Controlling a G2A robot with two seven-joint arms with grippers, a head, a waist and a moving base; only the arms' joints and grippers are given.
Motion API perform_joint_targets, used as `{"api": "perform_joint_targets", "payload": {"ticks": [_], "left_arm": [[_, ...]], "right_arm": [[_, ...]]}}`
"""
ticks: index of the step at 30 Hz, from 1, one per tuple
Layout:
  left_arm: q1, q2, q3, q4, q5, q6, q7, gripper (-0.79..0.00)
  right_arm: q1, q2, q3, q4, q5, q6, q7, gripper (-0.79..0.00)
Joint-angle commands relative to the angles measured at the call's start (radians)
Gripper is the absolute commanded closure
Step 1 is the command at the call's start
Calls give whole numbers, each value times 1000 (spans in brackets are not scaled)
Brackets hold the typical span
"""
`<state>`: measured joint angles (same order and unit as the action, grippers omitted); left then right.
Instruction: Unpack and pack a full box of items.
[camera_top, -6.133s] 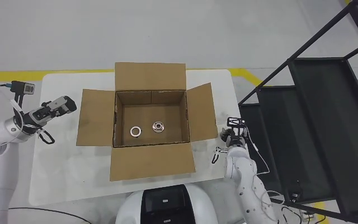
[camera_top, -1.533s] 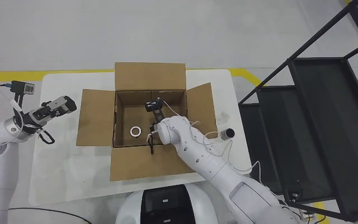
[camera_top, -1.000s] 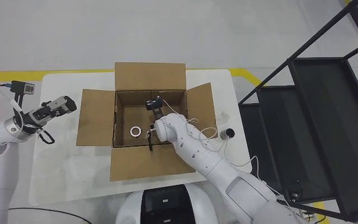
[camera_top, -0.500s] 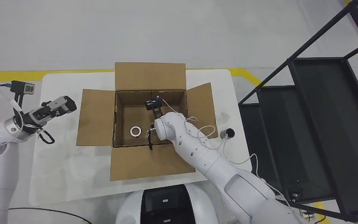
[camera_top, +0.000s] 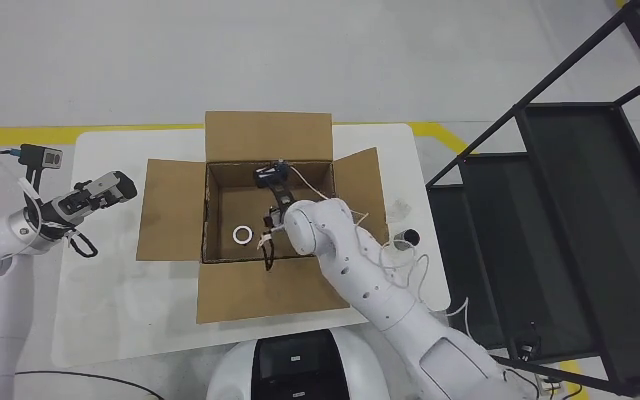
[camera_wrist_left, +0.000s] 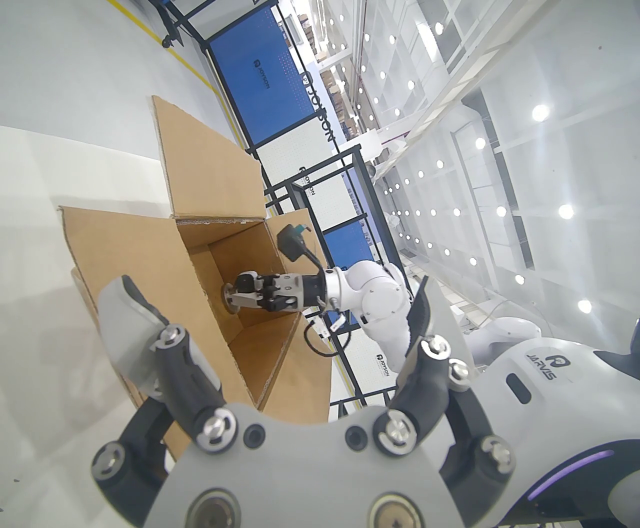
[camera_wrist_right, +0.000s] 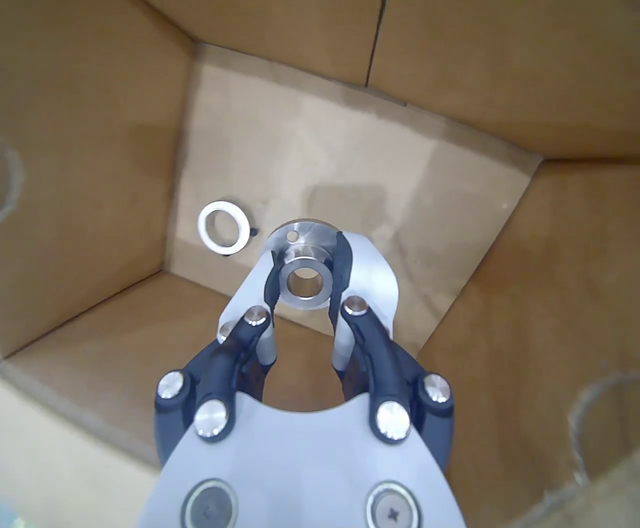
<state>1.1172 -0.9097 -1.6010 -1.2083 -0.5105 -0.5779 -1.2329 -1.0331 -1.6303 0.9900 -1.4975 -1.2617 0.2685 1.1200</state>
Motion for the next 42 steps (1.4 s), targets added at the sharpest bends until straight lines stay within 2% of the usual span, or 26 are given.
{"api": "perform_joint_targets", "payload": {"ticks": [1,5,9,19,24,42], "left_arm": [[0,0,0,0,0,0,0,-785],[0,0,0,0,0,0,0,-785],[0,0,0,0,0,0,0,-785],[0,0,0,0,0,0,0,-785],[0,0,0,0,0,0,0,-785],[0,0,0,0,0,0,0,-785]], "right_arm": [[-46,12,28,-150,-18,-13,51,0],[-119,32,66,-380,-88,-44,168,0],[-180,46,113,-548,-135,-59,247,0],[-405,76,349,-852,-92,-54,253,0],[-464,83,451,-852,-6,-72,183,0],[-466,83,451,-841,16,-66,167,0]]}}
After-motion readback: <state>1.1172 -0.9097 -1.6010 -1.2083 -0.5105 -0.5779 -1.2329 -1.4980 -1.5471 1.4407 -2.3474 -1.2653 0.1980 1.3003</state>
